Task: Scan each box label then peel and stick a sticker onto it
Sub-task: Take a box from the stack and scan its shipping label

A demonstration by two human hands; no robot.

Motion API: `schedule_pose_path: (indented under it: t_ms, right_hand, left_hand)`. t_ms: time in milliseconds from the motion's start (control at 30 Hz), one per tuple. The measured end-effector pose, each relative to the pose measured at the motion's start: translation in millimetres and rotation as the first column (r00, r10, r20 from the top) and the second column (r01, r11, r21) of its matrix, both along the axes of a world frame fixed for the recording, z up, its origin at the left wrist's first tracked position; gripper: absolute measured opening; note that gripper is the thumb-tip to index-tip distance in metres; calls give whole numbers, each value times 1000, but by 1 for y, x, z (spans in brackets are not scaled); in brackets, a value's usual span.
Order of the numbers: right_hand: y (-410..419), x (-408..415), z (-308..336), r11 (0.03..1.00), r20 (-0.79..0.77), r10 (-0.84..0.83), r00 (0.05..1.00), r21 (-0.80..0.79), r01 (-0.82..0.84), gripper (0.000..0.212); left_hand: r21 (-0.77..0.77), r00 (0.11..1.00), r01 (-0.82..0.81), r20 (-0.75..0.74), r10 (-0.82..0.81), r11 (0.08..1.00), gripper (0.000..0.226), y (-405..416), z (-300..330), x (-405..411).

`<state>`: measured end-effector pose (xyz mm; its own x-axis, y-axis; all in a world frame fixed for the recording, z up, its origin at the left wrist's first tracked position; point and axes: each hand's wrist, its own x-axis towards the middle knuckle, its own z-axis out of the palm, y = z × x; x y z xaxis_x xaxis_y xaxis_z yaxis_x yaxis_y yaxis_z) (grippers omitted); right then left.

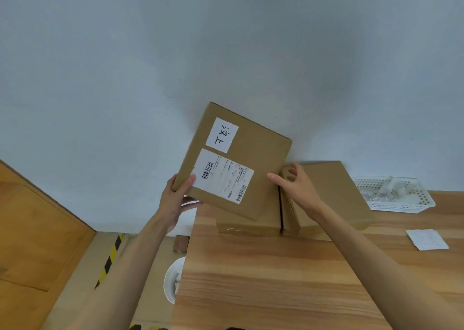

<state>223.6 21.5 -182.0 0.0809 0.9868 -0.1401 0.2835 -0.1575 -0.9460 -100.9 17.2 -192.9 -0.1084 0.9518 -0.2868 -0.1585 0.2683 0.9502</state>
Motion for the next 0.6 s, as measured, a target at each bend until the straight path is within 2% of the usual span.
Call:
schedule_pose_path:
  t_ms: [67, 167, 267, 333, 400, 467, 600]
  right_hand:
    - [-3, -2, -4, 999, -65, 12, 998, -34, -15, 108]
    - [-9, -3, -5, 999, -187, 30, 982, -21, -34, 98]
    - [-15, 5, -4, 999, -253, -31, 967, 35, 41, 90]
    - [-17, 18, -1, 997, -260, -40, 965, 58, 57, 90]
    - [-19, 34, 3, 996, -227, -45, 973, 63, 61, 97]
    - [-24, 52, 11, 997, -185, -21, 983, 75, 35, 96]
    - [-35, 88, 23, 991, -21, 102, 995, 83, -100, 81]
  left_hand:
    - [-24, 996, 1, 95, 1, 1000, 65, -1, 2, 17]
    - [-42, 975, 43, 218, -33, 998, 60, -3, 5, 45]
    - [-64, 968, 103, 236, -85, 993, 61, -5, 8, 64]
    - [-100, 980, 148, 148, -133, 984, 68, -6, 8, 68]
    - [-131, 984, 164, -50, -172, 978, 92, -7, 9, 68]
    - [-110, 950, 142, -263, -167, 984, 115, -6, 10, 68]
    - [85, 884, 153, -457, -98, 985, 109, -7, 19, 74]
